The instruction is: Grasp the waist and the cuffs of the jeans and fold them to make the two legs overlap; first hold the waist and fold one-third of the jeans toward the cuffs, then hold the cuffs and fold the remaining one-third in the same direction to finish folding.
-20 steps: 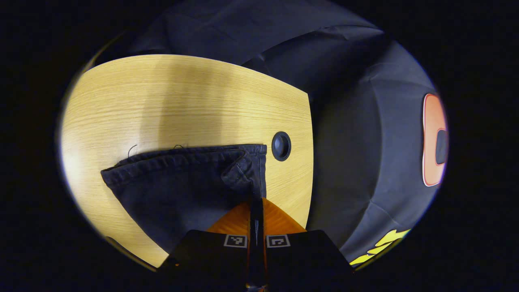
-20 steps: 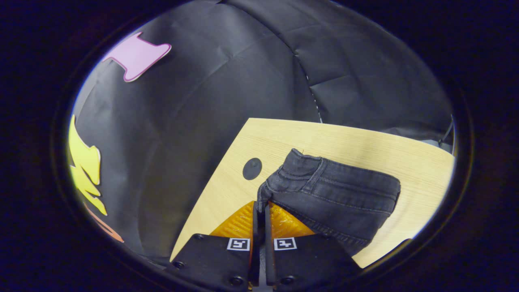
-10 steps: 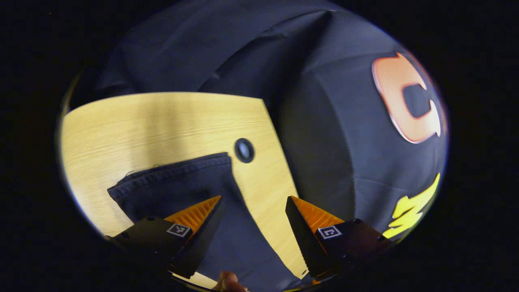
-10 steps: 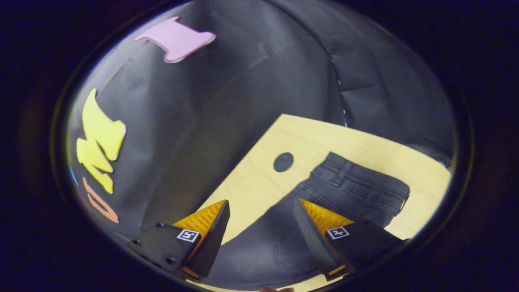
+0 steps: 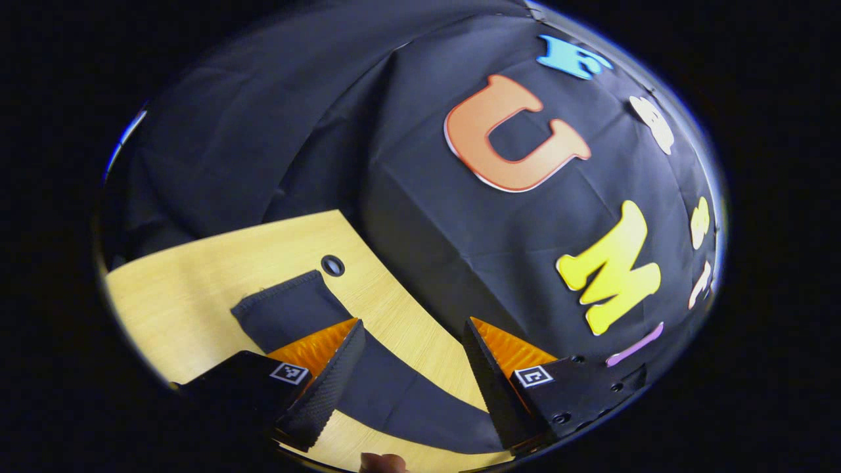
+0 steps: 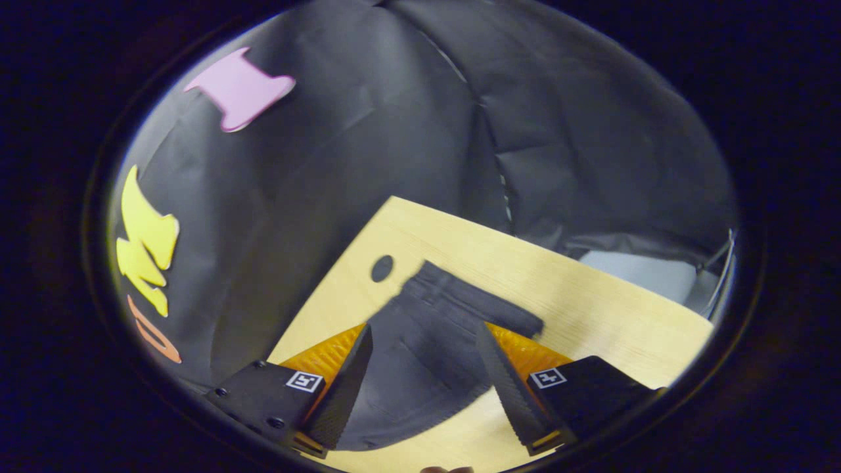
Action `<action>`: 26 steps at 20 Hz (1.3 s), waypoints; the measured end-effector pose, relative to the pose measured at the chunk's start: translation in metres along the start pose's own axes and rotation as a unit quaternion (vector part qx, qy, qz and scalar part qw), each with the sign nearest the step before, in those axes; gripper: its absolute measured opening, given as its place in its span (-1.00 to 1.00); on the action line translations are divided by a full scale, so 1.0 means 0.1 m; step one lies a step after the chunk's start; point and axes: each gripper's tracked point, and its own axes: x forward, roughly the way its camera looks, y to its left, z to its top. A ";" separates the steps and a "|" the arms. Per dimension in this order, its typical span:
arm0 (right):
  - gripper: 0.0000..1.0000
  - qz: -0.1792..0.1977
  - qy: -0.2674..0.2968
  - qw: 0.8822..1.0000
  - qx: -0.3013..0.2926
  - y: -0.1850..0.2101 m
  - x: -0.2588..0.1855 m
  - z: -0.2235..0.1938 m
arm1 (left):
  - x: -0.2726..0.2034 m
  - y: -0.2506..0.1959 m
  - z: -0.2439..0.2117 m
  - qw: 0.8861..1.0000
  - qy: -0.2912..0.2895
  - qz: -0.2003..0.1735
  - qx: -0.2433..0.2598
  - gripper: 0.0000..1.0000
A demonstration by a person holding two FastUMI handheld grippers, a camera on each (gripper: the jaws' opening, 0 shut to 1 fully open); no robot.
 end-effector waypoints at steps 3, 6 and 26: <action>0.96 -0.025 0.027 0.999 0.038 -0.41 0.13 -0.15 | -0.39 -0.14 0.04 0.995 -0.050 -0.014 0.080 0.96; 0.97 -0.010 0.032 0.998 0.060 -0.45 0.17 -0.23 | -0.77 -0.37 0.05 0.979 -0.094 -0.029 0.181 0.96; -0.97 0.040 0.019 0.997 0.063 -0.35 0.30 -0.39 | -1.81 -1.04 -0.68 0.922 -0.121 -0.089 0.356 0.95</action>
